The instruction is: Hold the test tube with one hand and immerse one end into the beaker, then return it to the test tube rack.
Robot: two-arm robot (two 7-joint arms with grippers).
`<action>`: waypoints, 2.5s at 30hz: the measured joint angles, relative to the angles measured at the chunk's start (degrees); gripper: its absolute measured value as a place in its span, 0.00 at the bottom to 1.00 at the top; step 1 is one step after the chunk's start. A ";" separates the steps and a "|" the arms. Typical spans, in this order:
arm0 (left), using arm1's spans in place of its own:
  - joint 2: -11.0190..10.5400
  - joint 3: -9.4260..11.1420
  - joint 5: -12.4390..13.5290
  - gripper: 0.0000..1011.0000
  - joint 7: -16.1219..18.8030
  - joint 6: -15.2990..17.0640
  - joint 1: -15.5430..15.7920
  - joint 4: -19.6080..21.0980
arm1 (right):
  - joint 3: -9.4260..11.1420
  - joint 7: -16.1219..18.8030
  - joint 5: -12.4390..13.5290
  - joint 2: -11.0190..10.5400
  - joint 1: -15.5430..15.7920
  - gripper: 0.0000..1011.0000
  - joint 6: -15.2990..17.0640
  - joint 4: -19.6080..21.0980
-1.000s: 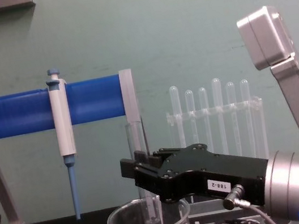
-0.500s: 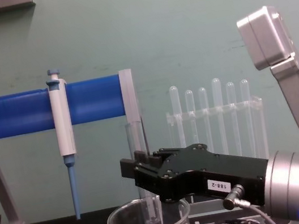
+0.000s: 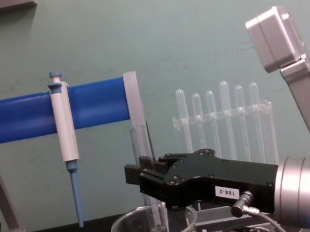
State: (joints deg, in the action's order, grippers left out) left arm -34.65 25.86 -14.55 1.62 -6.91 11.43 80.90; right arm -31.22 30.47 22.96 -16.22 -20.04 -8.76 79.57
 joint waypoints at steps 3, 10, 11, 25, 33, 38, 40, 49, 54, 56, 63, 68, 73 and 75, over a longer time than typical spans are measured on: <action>0.00 0.00 0.00 0.99 0.00 0.00 0.00 0.00 | 0.00 0.00 0.00 0.00 0.00 0.22 0.00 0.00; 0.00 0.00 0.00 0.99 0.00 0.00 0.00 0.00 | 0.00 0.00 0.00 0.00 0.00 0.22 0.00 0.00; 0.00 0.00 0.00 0.99 0.00 0.00 0.00 0.00 | 0.00 0.00 0.00 0.00 0.00 0.22 0.00 0.00; 0.00 0.00 0.00 0.99 0.00 0.00 0.00 0.00 | 0.00 0.00 0.00 0.00 0.00 0.22 0.00 0.00; 0.00 0.00 0.00 0.99 0.00 0.00 0.00 0.00 | 0.00 0.00 0.00 0.00 0.00 0.22 0.00 0.00; 0.00 0.00 0.00 0.99 0.00 0.00 0.00 0.00 | 0.00 0.00 0.00 0.00 0.00 0.22 0.00 0.00; 0.00 0.00 0.00 0.99 0.00 0.00 0.00 0.00 | 0.00 0.00 0.00 0.00 0.00 0.22 0.00 0.00; 0.00 0.00 0.00 0.99 0.00 0.00 0.00 0.00 | 0.00 0.00 0.00 0.00 0.00 0.22 0.00 0.00; 0.00 0.00 0.00 0.99 0.00 0.00 0.00 0.00 | 0.00 0.00 0.00 0.00 0.00 0.22 0.00 0.00; 0.00 0.00 0.00 0.99 0.00 0.00 0.00 0.00 | 0.00 0.00 0.00 0.00 0.00 0.22 0.00 0.00; 0.00 0.00 0.00 0.99 0.00 0.00 0.00 0.00 | 0.00 0.00 0.00 0.00 0.00 0.22 0.00 0.00; 0.00 0.00 0.00 0.99 0.00 0.00 0.00 0.00 | 0.00 0.00 0.00 0.00 0.00 0.22 0.00 0.00; 0.00 0.00 0.00 0.99 0.00 0.00 0.00 0.00 | 0.00 0.00 0.00 0.00 0.00 0.22 0.00 0.00; 0.00 0.00 0.00 0.99 0.00 0.00 0.00 0.00 | 0.00 0.00 0.00 0.00 0.00 0.22 0.00 0.00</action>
State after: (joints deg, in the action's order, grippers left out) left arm -34.65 25.86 -14.55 1.62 -6.90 11.43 80.90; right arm -31.22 30.47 22.97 -16.22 -20.04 -8.76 79.57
